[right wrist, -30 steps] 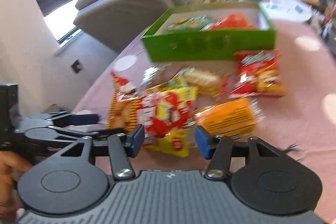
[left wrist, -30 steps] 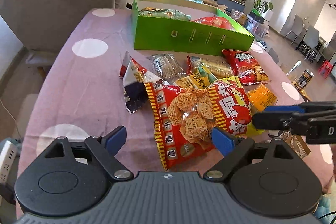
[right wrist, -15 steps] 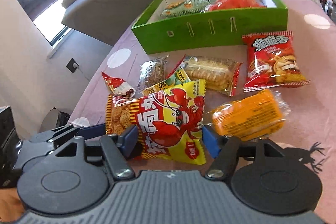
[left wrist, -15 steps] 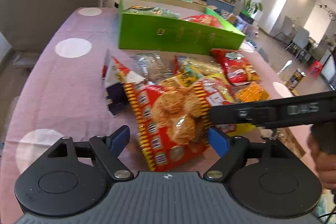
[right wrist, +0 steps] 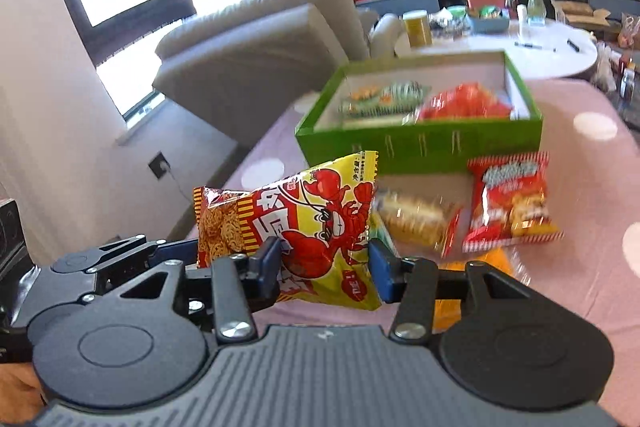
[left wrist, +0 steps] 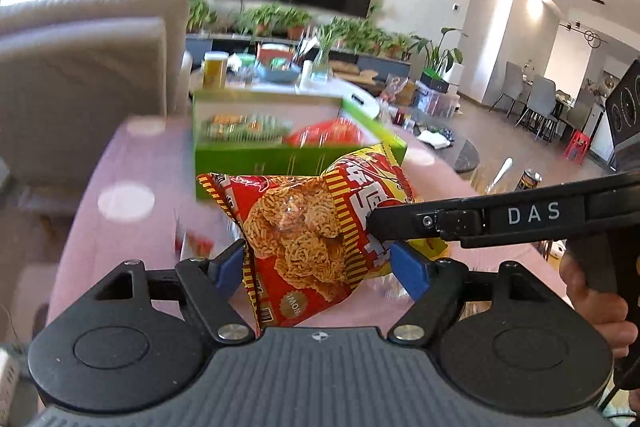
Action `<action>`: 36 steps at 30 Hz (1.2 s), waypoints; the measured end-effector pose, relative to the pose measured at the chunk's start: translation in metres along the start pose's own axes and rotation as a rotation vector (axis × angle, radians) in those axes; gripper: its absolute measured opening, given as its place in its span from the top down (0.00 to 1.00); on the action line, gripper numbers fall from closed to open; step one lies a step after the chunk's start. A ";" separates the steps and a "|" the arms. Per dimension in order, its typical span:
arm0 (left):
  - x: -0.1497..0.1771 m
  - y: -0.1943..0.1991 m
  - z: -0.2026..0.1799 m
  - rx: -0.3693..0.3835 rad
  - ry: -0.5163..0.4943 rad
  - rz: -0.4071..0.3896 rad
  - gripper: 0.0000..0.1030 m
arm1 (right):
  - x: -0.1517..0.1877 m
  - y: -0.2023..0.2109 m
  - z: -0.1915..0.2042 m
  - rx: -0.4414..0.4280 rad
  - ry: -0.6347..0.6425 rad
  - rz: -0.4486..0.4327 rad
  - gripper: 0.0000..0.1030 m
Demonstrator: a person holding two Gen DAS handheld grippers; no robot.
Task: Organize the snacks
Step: 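Carry the crayfish cracker bag into the box and open the right gripper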
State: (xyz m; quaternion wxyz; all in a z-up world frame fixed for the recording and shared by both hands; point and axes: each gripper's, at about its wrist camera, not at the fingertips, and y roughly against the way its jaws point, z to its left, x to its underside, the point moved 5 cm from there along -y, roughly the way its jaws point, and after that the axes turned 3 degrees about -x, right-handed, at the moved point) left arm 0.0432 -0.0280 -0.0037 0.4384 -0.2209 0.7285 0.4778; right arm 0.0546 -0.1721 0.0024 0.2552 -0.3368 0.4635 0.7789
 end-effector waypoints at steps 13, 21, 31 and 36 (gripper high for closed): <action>-0.067 -0.057 -0.032 -0.039 -0.092 0.009 0.26 | -0.057 -0.012 -0.043 0.037 -0.022 -0.089 0.07; -0.095 -0.104 -0.033 -0.049 -0.090 0.041 0.25 | -0.088 -0.034 -0.077 0.049 -0.053 -0.101 0.07; -0.121 -0.164 -0.033 -0.058 -0.090 0.067 0.24 | -0.119 -0.067 -0.117 0.066 -0.083 -0.111 0.07; -0.124 -0.186 -0.029 -0.061 -0.087 0.087 0.24 | -0.123 -0.080 -0.135 0.052 -0.124 -0.122 0.07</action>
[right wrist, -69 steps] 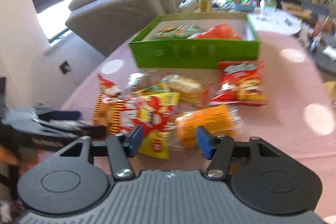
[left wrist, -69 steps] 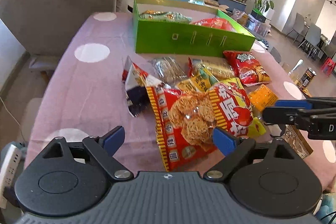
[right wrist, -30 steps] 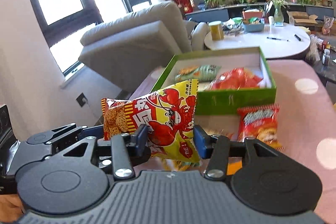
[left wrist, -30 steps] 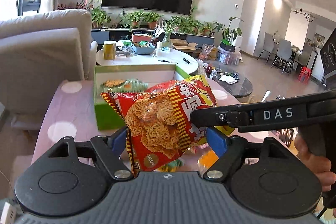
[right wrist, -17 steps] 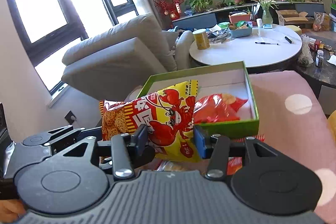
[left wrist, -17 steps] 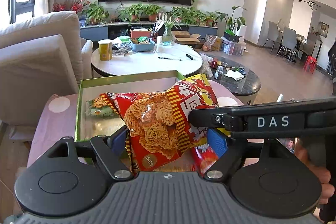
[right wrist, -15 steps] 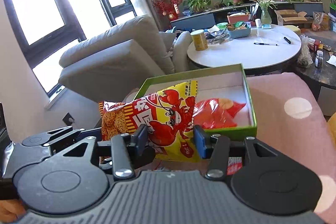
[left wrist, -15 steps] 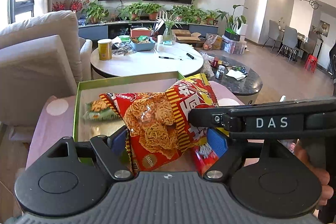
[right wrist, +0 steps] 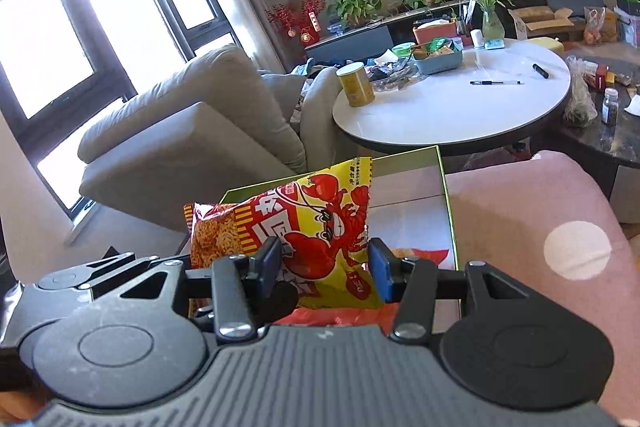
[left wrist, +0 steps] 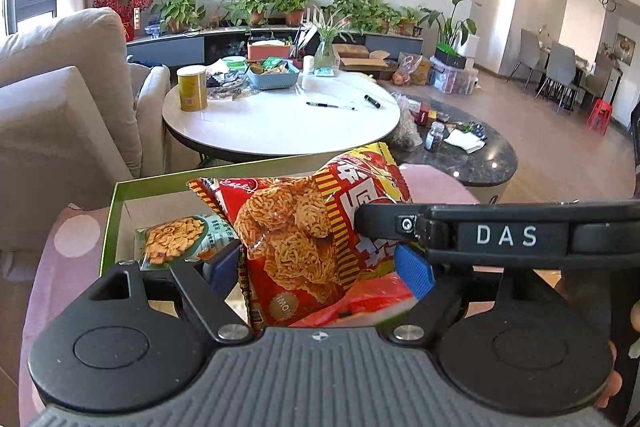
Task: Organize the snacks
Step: 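Carry the crayfish cracker bag into the box and open the right gripper, then grasp the red lion-face snack bag with the right gripper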
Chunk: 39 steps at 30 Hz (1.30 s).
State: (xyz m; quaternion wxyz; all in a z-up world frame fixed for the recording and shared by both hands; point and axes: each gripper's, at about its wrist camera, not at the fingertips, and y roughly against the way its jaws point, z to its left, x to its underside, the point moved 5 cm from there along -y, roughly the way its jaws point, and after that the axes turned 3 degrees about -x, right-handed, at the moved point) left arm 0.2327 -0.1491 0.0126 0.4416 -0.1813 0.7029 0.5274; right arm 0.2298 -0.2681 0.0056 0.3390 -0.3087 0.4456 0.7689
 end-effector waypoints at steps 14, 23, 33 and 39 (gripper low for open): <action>-0.001 -0.044 0.010 -0.053 -0.010 0.049 0.22 | -0.004 -0.025 -0.020 -0.035 -0.064 -0.004 0.07; 0.003 -0.041 0.014 -0.141 -0.020 0.012 0.21 | -0.008 -0.015 -0.024 -0.038 -0.097 -0.045 0.07; 0.007 -0.015 0.017 -0.164 -0.002 -0.014 0.20 | -0.014 -0.001 -0.024 -0.006 -0.070 -0.070 0.07; 0.020 0.006 0.030 -0.178 0.029 -0.012 0.18 | -0.022 0.009 -0.029 0.020 -0.059 -0.102 0.07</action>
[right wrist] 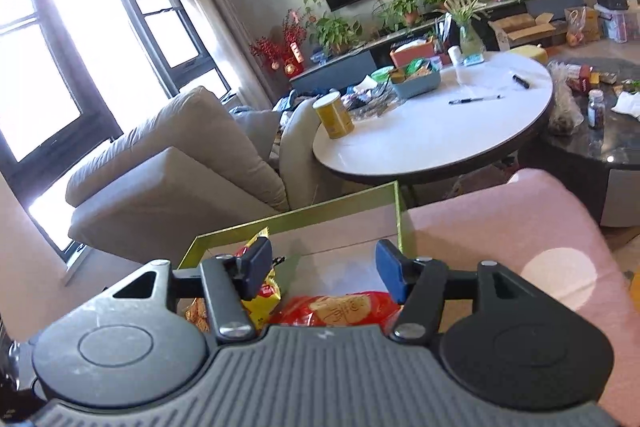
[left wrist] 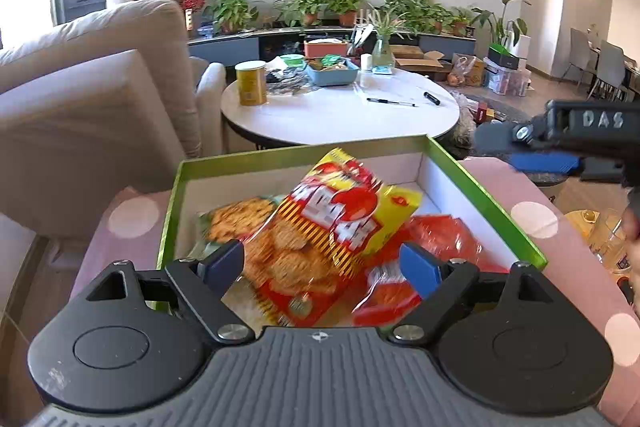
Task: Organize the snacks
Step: 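Grasp the red lion-face snack bag with the right gripper, then carry the red lion-face bag into the box and open the right gripper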
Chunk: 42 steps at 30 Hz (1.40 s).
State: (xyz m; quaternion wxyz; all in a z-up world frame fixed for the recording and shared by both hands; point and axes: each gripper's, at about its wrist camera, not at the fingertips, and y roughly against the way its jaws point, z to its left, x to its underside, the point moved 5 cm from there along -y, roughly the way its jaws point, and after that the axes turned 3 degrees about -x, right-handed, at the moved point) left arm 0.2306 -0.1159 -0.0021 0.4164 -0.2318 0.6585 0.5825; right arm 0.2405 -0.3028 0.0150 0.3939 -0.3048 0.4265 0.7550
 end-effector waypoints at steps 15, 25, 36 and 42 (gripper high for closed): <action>0.044 0.044 -0.028 0.133 0.023 0.047 0.17 | 0.063 0.042 -0.010 0.096 0.043 0.162 0.07; 0.071 0.041 -0.071 0.211 -0.006 0.124 0.17 | 0.096 0.037 -0.029 0.084 -0.070 0.210 0.07; 0.081 0.019 -0.098 0.219 -0.037 0.175 0.18 | 0.102 0.040 -0.035 0.074 -0.063 0.221 0.07; 0.080 0.020 -0.099 0.266 -0.026 0.177 0.27 | 0.104 0.040 -0.034 0.063 -0.057 0.232 0.08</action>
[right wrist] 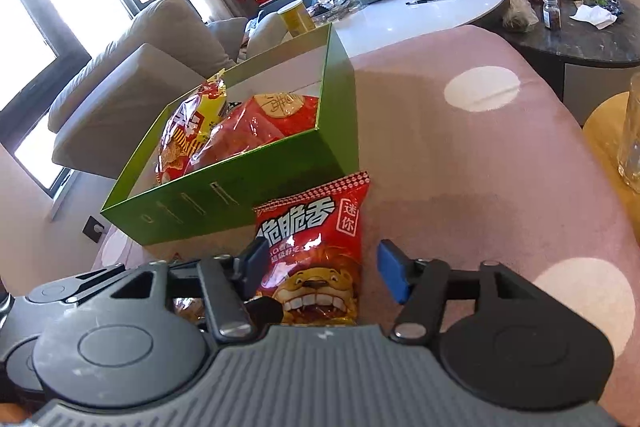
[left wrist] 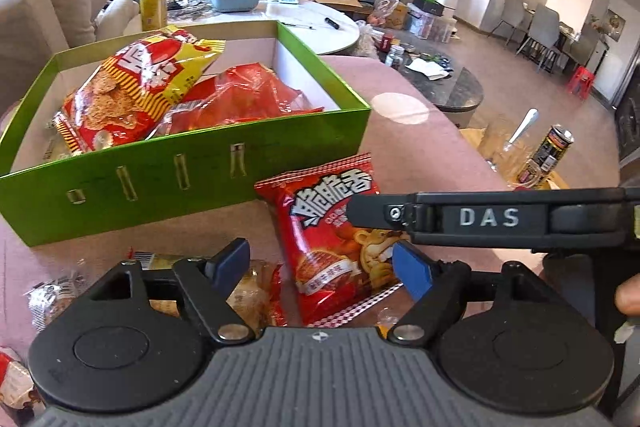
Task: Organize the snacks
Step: 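Carry the red lion-face bag into the box and open the right gripper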
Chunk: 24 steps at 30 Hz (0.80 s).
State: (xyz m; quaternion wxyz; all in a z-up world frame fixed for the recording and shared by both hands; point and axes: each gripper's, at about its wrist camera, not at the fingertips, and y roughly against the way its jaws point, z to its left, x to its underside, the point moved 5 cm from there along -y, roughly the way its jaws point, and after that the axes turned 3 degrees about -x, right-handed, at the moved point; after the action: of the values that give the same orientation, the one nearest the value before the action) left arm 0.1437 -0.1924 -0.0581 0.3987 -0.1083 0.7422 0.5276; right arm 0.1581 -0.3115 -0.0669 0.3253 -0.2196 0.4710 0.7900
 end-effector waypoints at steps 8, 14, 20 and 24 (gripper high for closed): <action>0.007 -0.015 -0.006 0.018 -0.042 0.023 0.28 | 0.004 -0.004 0.000 -0.003 -0.010 0.030 0.11; 0.007 -0.022 0.001 0.048 0.019 0.043 0.27 | 0.003 -0.005 -0.004 -0.015 -0.045 0.035 0.11; 0.010 -0.020 -0.002 0.051 0.013 0.034 0.27 | 0.004 -0.007 -0.004 -0.035 -0.060 0.045 0.11; 0.011 -0.020 -0.005 0.055 0.005 0.028 0.29 | 0.006 -0.007 0.000 -0.035 -0.042 0.045 0.11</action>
State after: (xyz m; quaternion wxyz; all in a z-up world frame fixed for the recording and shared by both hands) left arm 0.1462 -0.2025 -0.0791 0.3924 -0.0881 0.7588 0.5123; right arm 0.1591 -0.3071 -0.0747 0.3131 -0.1981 0.4550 0.8098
